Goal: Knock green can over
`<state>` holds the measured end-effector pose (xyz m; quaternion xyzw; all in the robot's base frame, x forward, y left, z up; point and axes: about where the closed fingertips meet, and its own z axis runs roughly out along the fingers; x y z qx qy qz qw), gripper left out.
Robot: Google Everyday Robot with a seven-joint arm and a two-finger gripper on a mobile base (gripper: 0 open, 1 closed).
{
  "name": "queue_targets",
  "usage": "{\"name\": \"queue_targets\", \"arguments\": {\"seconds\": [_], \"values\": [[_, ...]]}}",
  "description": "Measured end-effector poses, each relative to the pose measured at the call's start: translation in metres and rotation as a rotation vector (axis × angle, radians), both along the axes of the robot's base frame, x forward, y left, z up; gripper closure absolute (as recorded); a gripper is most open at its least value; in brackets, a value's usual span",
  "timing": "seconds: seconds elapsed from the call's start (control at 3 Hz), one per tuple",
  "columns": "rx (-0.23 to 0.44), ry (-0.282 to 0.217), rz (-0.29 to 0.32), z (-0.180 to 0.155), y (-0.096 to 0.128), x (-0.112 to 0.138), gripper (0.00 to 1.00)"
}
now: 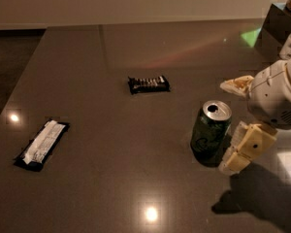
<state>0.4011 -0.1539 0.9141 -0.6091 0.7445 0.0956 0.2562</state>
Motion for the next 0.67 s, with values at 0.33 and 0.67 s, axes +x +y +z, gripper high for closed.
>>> {"name": "queue_targets", "arguments": {"seconds": [0.33,0.67], "values": [[0.042,0.008,-0.004,-0.0077,0.0045,0.0014,0.00],[0.080,0.007,-0.015,-0.0120,0.0063,0.0042,0.00]]}}
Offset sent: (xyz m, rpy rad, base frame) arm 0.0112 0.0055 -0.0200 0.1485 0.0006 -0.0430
